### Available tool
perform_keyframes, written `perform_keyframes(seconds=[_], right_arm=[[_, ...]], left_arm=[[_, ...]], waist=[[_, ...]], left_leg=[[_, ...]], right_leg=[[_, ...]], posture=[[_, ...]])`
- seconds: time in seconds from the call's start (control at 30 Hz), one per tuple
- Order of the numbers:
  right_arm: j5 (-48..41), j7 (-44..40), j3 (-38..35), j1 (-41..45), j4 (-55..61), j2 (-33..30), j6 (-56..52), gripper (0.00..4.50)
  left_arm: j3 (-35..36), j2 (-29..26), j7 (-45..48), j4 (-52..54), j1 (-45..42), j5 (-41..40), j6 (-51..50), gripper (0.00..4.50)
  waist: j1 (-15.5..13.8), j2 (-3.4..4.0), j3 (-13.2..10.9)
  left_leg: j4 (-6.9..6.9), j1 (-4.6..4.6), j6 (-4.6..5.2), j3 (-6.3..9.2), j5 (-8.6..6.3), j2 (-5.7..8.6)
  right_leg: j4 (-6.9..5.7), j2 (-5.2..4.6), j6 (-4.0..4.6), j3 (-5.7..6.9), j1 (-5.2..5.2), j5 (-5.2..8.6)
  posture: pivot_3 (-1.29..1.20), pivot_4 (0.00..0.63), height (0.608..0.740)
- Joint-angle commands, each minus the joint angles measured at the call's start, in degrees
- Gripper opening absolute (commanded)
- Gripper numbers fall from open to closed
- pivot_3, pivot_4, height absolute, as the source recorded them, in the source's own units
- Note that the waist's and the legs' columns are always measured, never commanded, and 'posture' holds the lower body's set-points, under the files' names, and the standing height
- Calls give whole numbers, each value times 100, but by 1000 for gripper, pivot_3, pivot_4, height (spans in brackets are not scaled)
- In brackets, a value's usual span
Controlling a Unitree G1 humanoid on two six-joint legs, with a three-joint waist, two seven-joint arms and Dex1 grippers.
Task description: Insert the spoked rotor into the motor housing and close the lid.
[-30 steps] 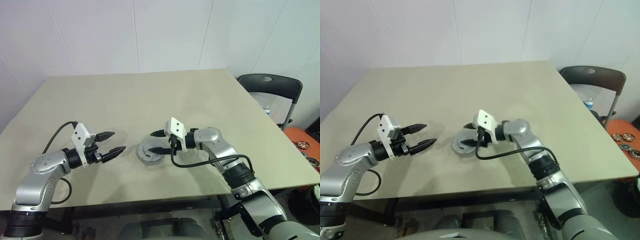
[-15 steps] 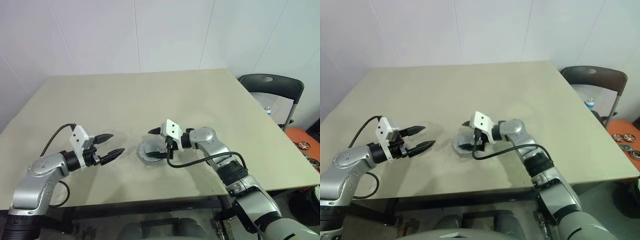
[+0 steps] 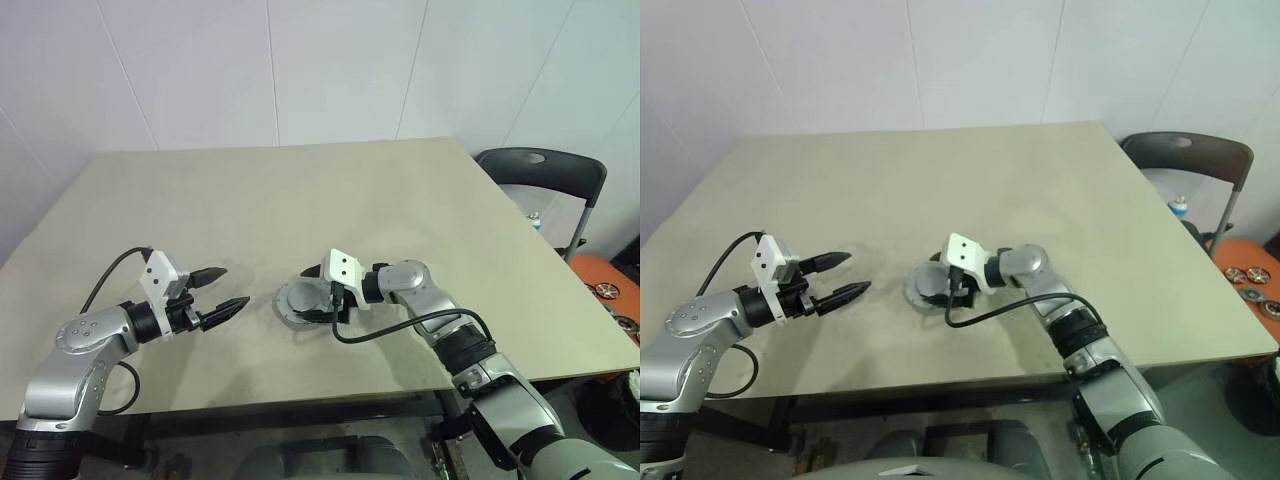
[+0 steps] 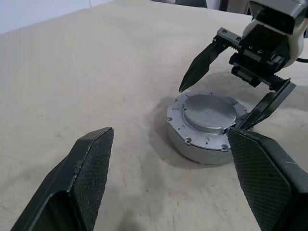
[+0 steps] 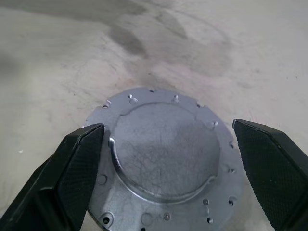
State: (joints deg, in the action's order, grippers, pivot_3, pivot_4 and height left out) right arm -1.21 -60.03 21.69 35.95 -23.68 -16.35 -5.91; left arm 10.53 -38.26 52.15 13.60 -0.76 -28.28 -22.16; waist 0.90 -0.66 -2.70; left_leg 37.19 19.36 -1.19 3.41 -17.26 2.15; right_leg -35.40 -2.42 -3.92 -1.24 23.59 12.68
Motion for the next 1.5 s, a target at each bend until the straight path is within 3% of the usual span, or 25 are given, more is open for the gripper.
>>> perform_keyframes(seconds=[0.03,0.27,0.37,0.43,0.8,1.27,1.5], right_arm=[[-18,77,-89,-33,-143,66,-106,4486],[-35,102,-142,-24,-209,155,-131,4486],[-27,48,-145,-16,-224,128,-70,3913],[-32,-4,-152,2,-230,105,-73,3279],[193,41,-52,62,-471,32,127,3260],[-167,-349,-225,170,-216,32,-481,3260],[-43,-63,-252,260,-341,83,-520,3260]], left_arm=[[106,-68,23,84,-73,-48,67,4016],[111,-83,43,35,-98,-32,78,4016],[116,-90,45,1,-122,-22,88,4016],[118,-92,44,-12,-127,-15,98,4016],[119,-78,17,-99,-144,22,164,4016],[66,-21,-35,-186,-222,85,247,4016],[48,-8,-69,-155,-233,78,211,4016]], waist=[[1,0,0],[6,-1,1],[7,-1,1],[6,0,1],[5,-1,1],[-12,-1,1],[-13,-1,1]], left_leg=[[0,-1,0,0,0,0],[3,-10,0,0,0,0],[3,-9,0,0,0,0],[3,-9,0,0,0,0],[7,-14,0,0,0,0],[8,-8,0,1,0,3],[7,-7,0,1,0,4]], right_leg=[[-1,0,0,0,-1,0],[-2,3,1,0,-11,1],[-1,3,1,0,-11,1],[-1,3,1,0,-11,0],[-4,3,1,0,-16,1],[-1,-1,1,1,-14,1],[1,-1,1,1,-13,1]], posture=[[0,0,740],[0,0,740],[0,0,740],[0,0,740],[0,0,740],[0,0,740],[0,0,740]])
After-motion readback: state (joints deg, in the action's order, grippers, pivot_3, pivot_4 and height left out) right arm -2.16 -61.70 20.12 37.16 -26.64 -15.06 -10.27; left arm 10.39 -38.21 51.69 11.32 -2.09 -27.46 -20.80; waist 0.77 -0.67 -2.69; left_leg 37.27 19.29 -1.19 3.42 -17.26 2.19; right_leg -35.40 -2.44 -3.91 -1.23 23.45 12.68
